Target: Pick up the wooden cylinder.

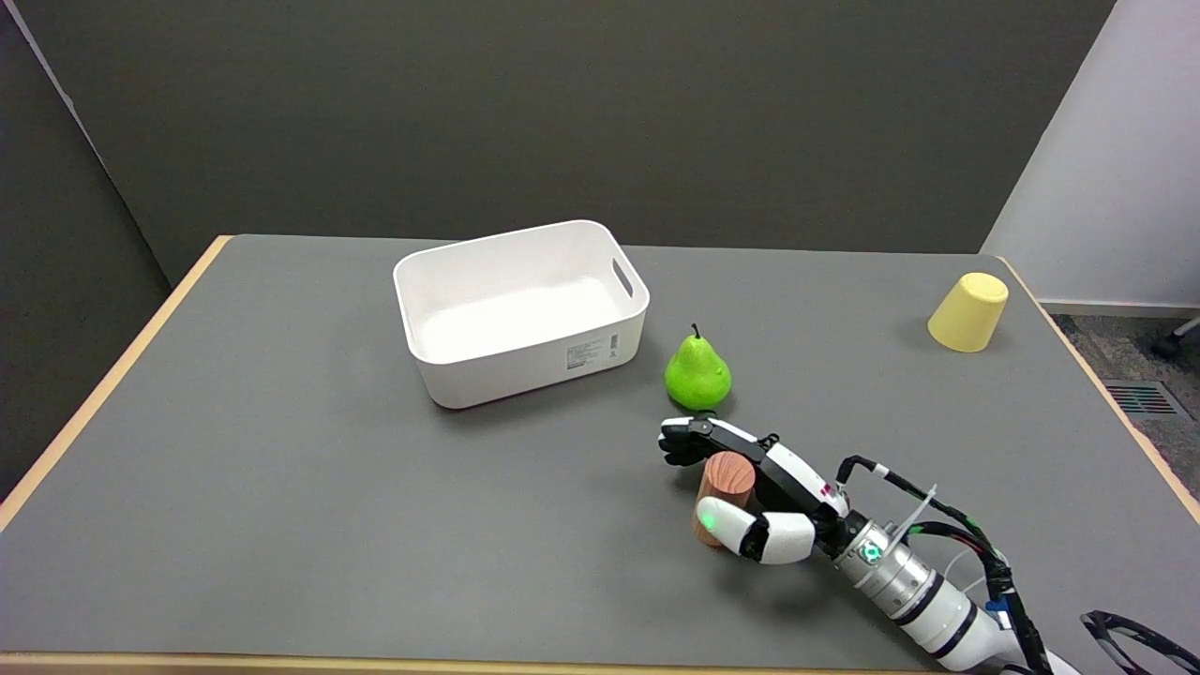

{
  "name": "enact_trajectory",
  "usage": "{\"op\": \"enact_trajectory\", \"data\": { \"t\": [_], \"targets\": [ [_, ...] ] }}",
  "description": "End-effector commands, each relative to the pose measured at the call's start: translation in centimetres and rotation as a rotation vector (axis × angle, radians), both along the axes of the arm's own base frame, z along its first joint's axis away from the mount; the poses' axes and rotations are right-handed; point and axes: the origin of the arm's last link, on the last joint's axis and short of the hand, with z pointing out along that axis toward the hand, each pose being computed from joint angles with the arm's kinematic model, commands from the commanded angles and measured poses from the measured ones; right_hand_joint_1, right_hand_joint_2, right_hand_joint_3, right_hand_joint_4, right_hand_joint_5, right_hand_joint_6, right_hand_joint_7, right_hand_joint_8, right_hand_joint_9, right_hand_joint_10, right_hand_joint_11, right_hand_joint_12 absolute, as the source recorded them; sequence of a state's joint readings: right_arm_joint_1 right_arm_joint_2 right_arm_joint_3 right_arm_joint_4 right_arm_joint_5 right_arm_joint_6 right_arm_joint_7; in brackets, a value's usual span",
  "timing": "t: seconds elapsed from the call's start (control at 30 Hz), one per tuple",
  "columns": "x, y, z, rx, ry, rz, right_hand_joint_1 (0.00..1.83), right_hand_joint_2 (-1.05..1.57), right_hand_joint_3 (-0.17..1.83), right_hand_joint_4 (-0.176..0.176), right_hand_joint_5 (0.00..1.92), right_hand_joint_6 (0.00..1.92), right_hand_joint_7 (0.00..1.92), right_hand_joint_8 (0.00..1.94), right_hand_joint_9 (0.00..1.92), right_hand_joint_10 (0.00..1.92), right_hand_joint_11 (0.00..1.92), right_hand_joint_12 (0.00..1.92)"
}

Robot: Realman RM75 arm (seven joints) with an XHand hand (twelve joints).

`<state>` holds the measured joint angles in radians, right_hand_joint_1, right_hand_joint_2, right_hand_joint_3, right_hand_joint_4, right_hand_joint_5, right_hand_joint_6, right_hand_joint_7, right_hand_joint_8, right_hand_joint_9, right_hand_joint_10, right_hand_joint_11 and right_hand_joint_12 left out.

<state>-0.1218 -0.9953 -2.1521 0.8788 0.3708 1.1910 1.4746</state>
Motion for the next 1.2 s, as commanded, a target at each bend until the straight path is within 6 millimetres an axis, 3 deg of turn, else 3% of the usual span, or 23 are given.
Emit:
{"op": "enact_trajectory", "data": {
  "t": [0.03, 0.13, 0.27, 0.3, 0.37, 0.4, 0.53, 0.63, 0.87, 0.93, 1.0, 1.07, 1.17, 1.2],
  "targets": [
    [-0.14, -0.14, -0.02, 0.003, 0.012, -0.009, 0.80, 0.72, 0.96, -0.137, 0.29, 0.63, 0.38, 0.52, 0.31, 0.85, 0.13, 1.23],
    [-0.15, -0.21, 0.01, -0.003, 0.025, -0.007, 0.88, 0.75, 0.92, -0.140, 0.33, 0.76, 0.41, 0.53, 0.33, 0.89, 0.14, 1.27],
    [-0.01, -0.38, 0.08, -0.018, 0.043, 0.006, 0.91, 0.78, 0.89, -0.168, 0.41, 1.01, 0.52, 0.70, 0.39, 0.96, 0.18, 1.30],
    [-0.02, -0.38, 0.09, -0.018, 0.044, 0.005, 0.92, 0.83, 0.83, -0.170, 0.44, 1.10, 0.54, 0.75, 0.41, 0.97, 0.19, 1.31],
    [0.02, -0.44, 0.13, -0.021, 0.044, 0.006, 0.99, 1.15, 0.38, -0.166, 0.56, 1.55, 0.57, 0.88, 0.45, 1.03, 0.22, 1.35],
    [0.03, -0.47, 0.16, -0.022, 0.044, 0.006, 1.00, 1.18, 0.33, -0.155, 0.59, 1.61, 0.59, 0.93, 0.47, 1.05, 0.23, 1.37],
    [-0.03, -0.53, 0.21, -0.027, 0.046, 0.001, 0.97, 1.11, 0.45, -0.097, 0.63, 1.61, 0.60, 1.11, 0.53, 1.11, 0.26, 1.42],
    [-0.04, -0.55, 0.20, -0.027, 0.046, 0.000, 0.95, 1.10, 0.50, -0.074, 0.62, 1.64, 0.58, 1.19, 0.54, 1.12, 0.27, 1.44],
    [0.01, -0.61, 0.15, -0.032, 0.057, 0.009, 0.93, 1.08, 0.56, -0.049, 0.61, 1.69, 0.56, 1.27, 0.56, 1.15, 0.29, 1.46],
    [0.15, -0.69, 0.17, -0.038, 0.072, 0.021, 0.93, 1.05, 0.61, -0.051, 0.62, 1.70, 0.57, 1.40, 0.59, 1.21, 0.35, 1.55],
    [0.23, -0.72, 0.16, -0.042, 0.080, 0.028, 1.06, 1.11, 0.49, -0.013, 0.61, 1.76, 0.61, 1.54, 0.61, 1.31, 0.35, 1.65],
    [0.22, -0.77, 0.25, -0.050, 0.081, 0.027, 1.03, 1.21, 0.38, 0.010, 0.58, 1.70, 0.51, 1.81, 0.64, 1.56, 0.07, 1.87],
    [0.31, -0.87, 0.39, -0.078, 0.090, 0.039, 1.01, 1.21, 0.44, -0.018, 0.54, 1.69, 0.49, 1.94, 0.65, 1.74, 0.01, 1.92],
    [0.32, -0.86, 0.38, -0.089, 0.095, 0.046, 0.97, 1.11, 0.55, -0.062, 0.59, 1.70, 0.49, 1.94, 0.67, 1.86, 0.01, 1.92]
  ]
}}
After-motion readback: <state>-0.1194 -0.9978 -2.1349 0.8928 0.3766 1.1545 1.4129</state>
